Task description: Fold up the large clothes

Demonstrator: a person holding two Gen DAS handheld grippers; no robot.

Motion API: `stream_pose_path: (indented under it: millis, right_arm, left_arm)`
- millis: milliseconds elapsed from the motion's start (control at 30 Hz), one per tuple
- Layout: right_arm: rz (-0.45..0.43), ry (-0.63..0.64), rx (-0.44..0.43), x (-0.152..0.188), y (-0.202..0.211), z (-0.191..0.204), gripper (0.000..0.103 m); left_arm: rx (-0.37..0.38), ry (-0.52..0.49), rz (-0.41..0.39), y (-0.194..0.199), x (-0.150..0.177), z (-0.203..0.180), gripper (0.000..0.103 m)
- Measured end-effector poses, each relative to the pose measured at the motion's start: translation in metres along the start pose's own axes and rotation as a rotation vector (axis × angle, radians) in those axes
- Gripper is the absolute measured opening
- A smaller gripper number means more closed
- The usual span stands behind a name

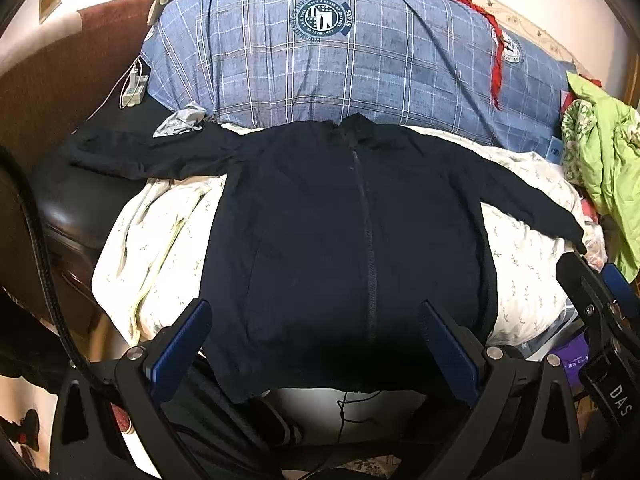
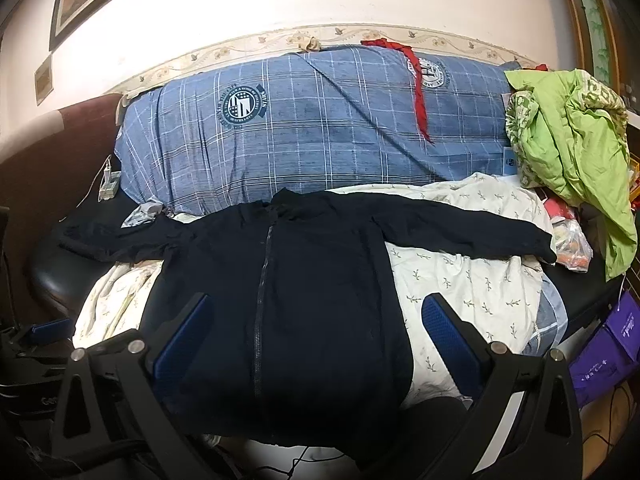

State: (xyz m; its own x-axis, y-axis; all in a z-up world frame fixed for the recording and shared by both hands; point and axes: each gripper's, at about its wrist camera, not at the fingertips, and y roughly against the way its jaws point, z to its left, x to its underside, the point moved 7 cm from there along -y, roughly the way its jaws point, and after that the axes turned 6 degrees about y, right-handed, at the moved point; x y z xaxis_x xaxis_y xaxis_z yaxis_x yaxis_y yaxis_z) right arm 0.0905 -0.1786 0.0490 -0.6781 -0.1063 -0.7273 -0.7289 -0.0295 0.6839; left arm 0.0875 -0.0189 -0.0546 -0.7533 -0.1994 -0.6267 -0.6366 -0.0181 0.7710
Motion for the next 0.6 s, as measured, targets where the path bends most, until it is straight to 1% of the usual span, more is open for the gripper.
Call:
stream_pose_path:
  millis: [200,367,400,433,467,500,567,600]
  right_arm:
    - [0.009,-0.027,0.011,-0.001,-0.009,-0.013,0.103]
    - [0.009,-0.066,0.022,-0.002,-0.019,-0.030,0.103]
    - [0.008,-0.089,0.030,-0.002,-0.021,-0.038,0.103]
    - [0.005,-0.112,0.037,-0.002,-0.024,-0.048,0.103]
    - [0.002,-0.132,0.045,-0.002,-0.026,-0.056,0.103]
    - [-0.003,-0.171,0.066,0.000,-0.031,-0.077,0.103]
    - [-0.007,-0.232,0.104,0.002,-0.039,-0.110,0.103]
    - [-0.002,-0.289,0.133,0.006,-0.047,-0.139,0.103]
  left_arm:
    - [0.050,0.003,0.027,-0.010,-0.003,-0.012,0.103]
    - [0.012,-0.032,0.031,-0.020,-0.006,-0.020,0.103]
    - [0.001,-0.038,0.029,-0.022,-0.006,-0.022,0.103]
    - [0.006,-0.038,0.023,-0.025,-0.007,-0.024,0.103]
    - [0.033,-0.035,0.021,-0.028,-0.007,-0.028,0.102]
    - [0.058,-0.033,0.021,-0.030,-0.007,-0.032,0.102]
    - [0.055,-0.038,0.022,-0.036,-0.009,-0.035,0.102]
    - [0.044,-0.062,0.024,-0.040,-0.009,-0.040,0.102]
